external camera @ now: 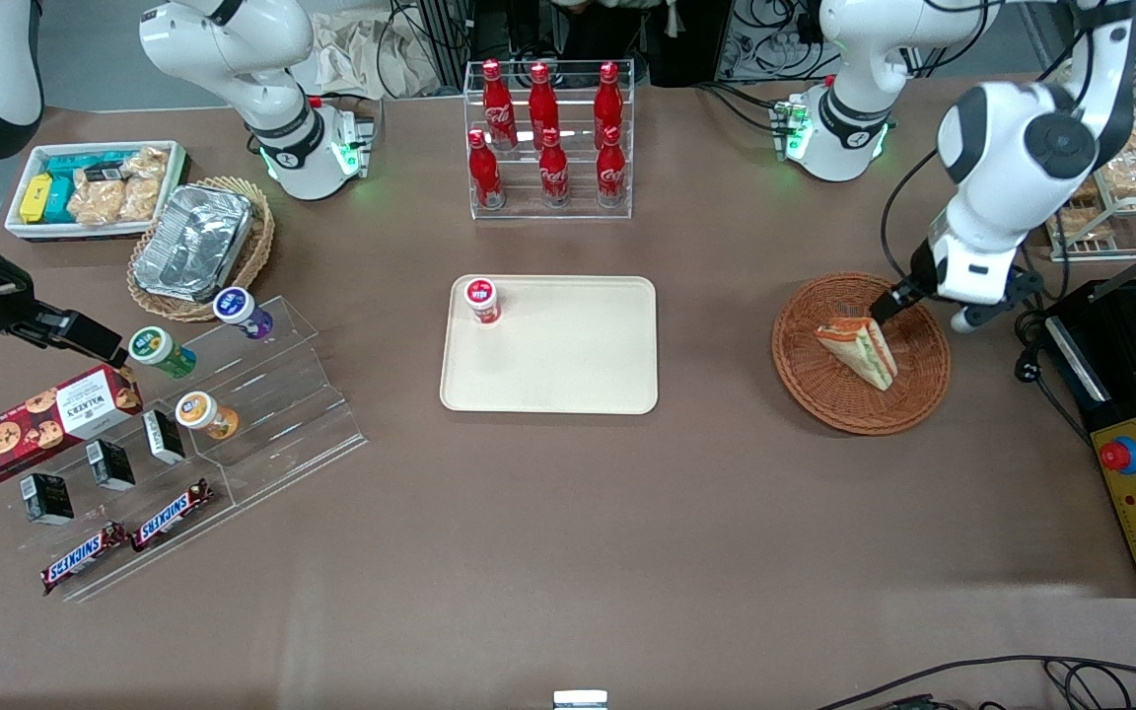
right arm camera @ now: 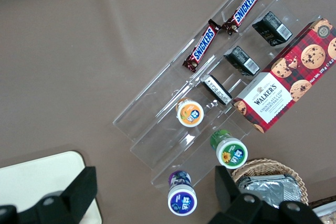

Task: Place sandwich from basket to tray
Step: 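Lower the open left gripper over the wrapped sandwich in the basket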

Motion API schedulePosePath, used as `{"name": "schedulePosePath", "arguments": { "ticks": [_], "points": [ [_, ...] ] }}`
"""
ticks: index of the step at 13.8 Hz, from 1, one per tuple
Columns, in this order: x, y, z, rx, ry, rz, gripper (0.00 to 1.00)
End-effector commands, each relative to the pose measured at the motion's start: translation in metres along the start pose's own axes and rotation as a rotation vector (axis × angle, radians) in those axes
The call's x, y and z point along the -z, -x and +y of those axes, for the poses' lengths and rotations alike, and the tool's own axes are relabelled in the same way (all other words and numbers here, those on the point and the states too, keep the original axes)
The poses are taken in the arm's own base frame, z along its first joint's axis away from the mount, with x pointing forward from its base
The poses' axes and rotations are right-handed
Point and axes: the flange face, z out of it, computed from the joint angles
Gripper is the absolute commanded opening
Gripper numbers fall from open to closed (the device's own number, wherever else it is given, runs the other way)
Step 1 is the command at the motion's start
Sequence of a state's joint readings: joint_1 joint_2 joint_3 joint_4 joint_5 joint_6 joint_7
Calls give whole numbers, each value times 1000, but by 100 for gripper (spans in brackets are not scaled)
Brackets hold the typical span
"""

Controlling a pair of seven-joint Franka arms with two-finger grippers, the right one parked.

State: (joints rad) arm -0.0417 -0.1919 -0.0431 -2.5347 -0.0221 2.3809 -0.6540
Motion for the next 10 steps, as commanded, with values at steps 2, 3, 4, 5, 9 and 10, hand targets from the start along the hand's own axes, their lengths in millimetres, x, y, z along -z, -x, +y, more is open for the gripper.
{"name": "schedulePosePath", "arguments": {
  "ticks": [2, 3, 4, 5, 9, 10],
  "points": [
    [-26, -8, 8, 79, -1, 15, 99],
    [-32, -8, 8, 105, -3, 15, 99],
    [-36, -7, 9, 120, -5, 11, 99],
    [-40, -3, 11, 126, -8, 8, 99],
    [-63, 10, 21, 157, 2, 14, 99],
    [-64, 12, 20, 156, -2, 11, 99]
  ]
}}
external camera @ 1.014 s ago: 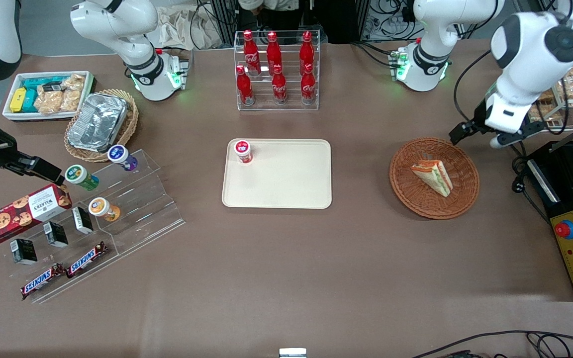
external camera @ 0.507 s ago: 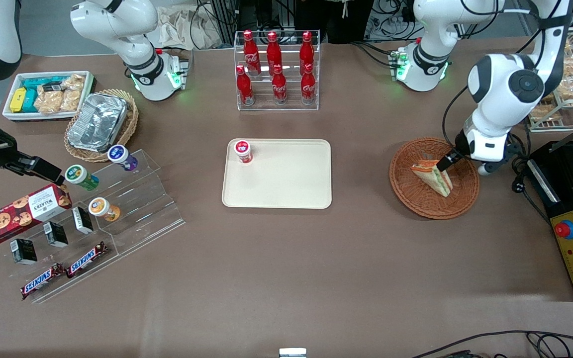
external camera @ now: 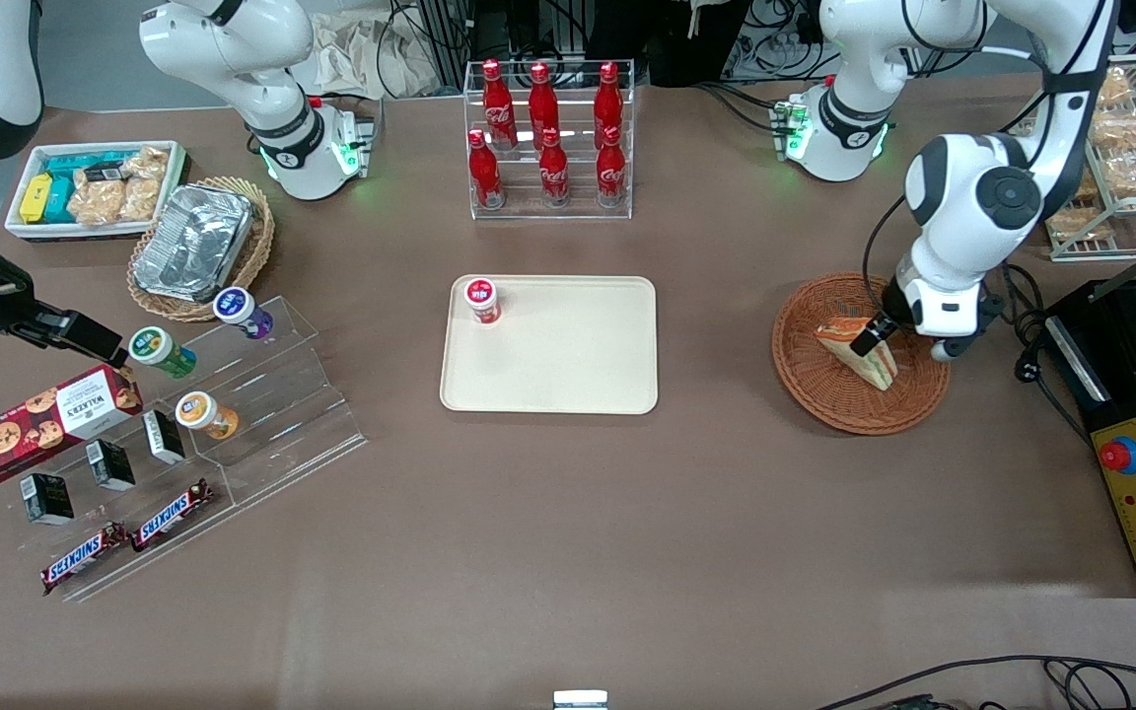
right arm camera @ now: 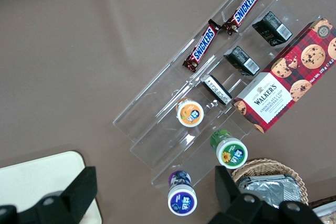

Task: Place sandwich from basket to tray
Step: 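Lower the open left gripper over the wrapped sandwich in the basket, then close the left gripper on the wrapped sandwich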

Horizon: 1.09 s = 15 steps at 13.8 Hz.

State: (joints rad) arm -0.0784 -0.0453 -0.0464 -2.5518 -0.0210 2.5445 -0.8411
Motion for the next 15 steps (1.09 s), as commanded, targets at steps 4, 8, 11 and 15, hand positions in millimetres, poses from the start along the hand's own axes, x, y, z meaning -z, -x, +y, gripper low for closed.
{"name": "schedulePosePath", "arguments": {
  "ticks": [4, 8, 11, 15],
  "points": [
    [-23, 14, -13, -50, -42, 36, 99],
    [-36, 15, -12, -10, -26, 47, 99],
    [-37, 16, -11, 1, -24, 48, 83],
    [-26, 15, -8, 5, -25, 62, 12]
  ]
}}
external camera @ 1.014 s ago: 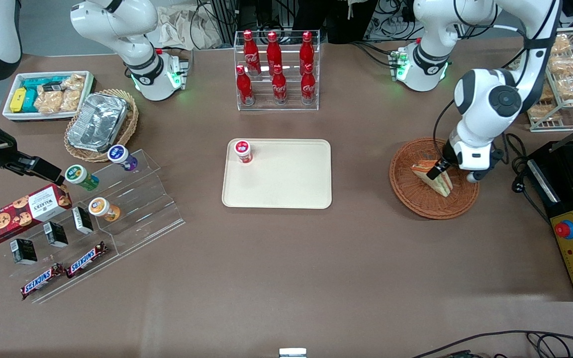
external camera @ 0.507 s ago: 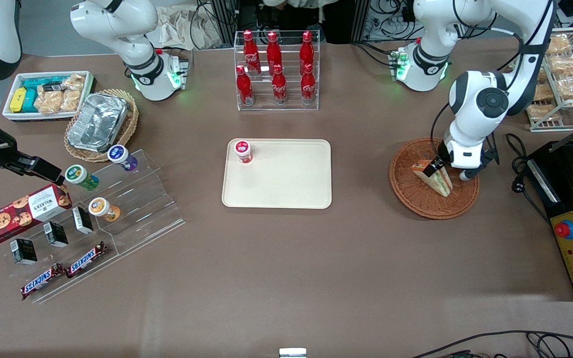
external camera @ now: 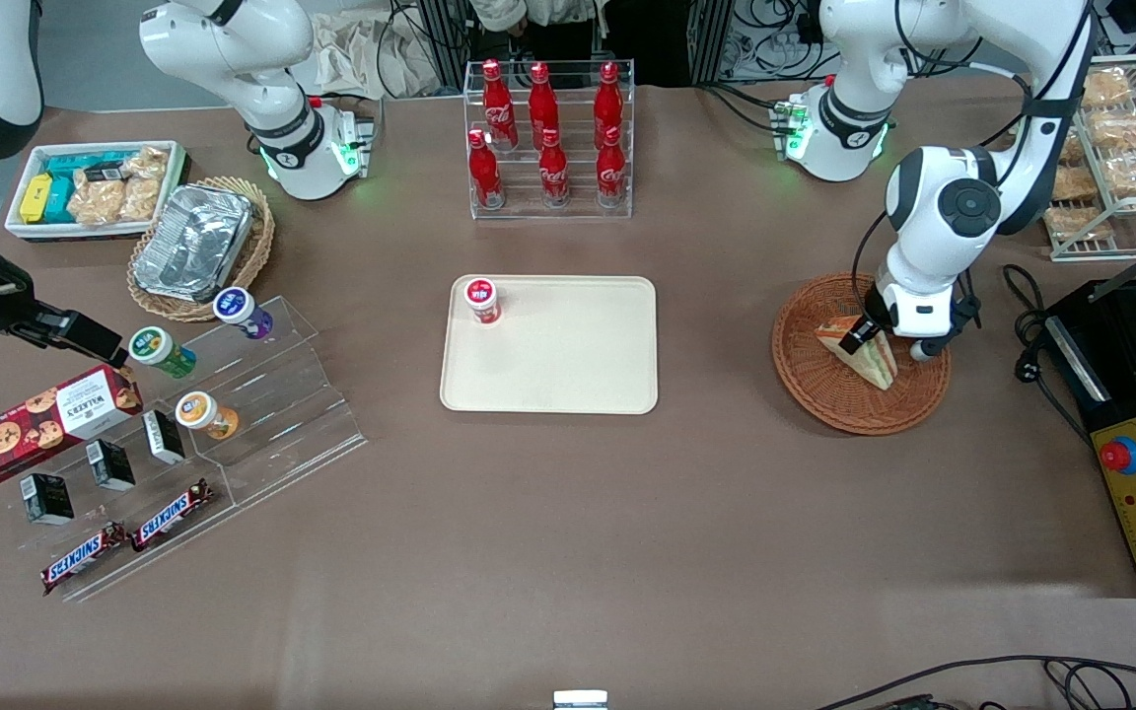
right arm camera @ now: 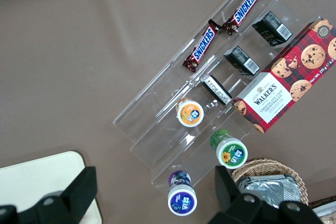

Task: Place sandwich from basket to tray
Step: 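Close the left gripper on the wrapped sandwich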

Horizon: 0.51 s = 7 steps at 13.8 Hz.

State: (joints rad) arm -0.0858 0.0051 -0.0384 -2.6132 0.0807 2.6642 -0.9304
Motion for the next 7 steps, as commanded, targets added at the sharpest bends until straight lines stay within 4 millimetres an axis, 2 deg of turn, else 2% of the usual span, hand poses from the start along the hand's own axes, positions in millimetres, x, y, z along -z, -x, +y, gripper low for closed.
{"name": "schedulePosePath", "arguments": {
  "ticks": [1, 4, 7],
  "points": [
    [14, 2, 2, 5, -15, 14, 4],
    [47, -3, 9, -21, -59, 8, 0],
    [87, 6, 24, -54, -119, -5, 0]
  ]
}}
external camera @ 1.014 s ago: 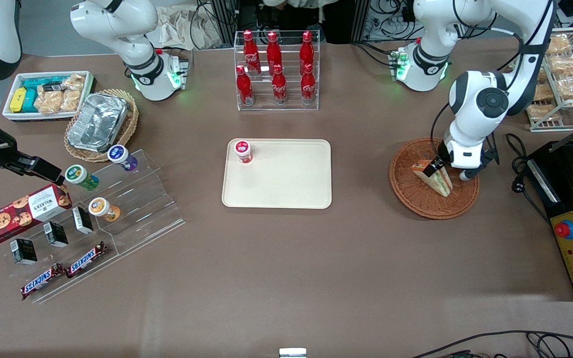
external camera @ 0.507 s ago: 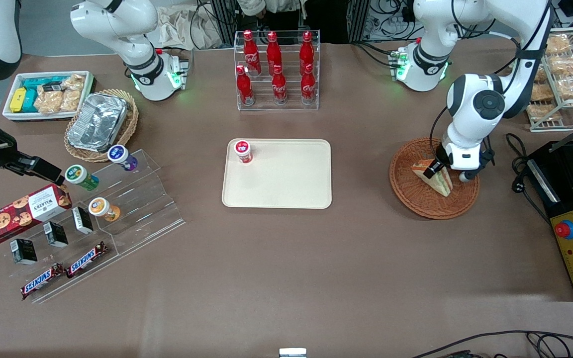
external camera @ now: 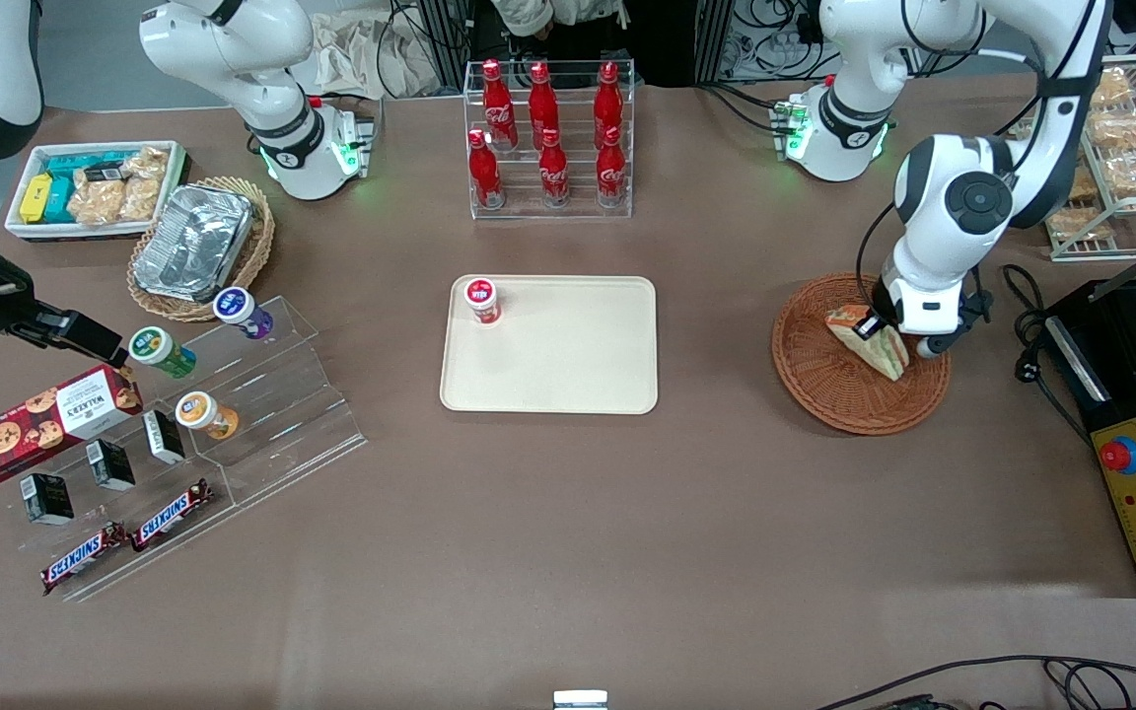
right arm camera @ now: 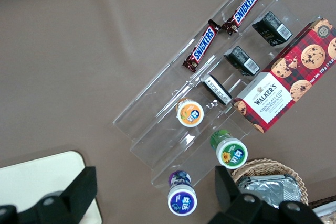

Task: Place sandwich from basket to tray
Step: 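Lift the sandwich up out of the basket with the left gripper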

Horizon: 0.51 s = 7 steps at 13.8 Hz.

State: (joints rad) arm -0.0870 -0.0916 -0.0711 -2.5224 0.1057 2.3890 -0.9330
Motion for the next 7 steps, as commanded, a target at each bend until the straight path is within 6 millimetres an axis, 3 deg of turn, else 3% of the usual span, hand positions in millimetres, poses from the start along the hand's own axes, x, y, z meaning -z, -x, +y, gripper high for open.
{"name": "schedulePosePath", "arguments": {
  "ticks": [1, 5, 7],
  "points": [
    [53, 8, 9, -21, -46, 17, 0],
    [149, 7, 35, -96, -110, -12, 0],
    [193, 17, 47, -169, -105, -39, 0]
  ]
}}
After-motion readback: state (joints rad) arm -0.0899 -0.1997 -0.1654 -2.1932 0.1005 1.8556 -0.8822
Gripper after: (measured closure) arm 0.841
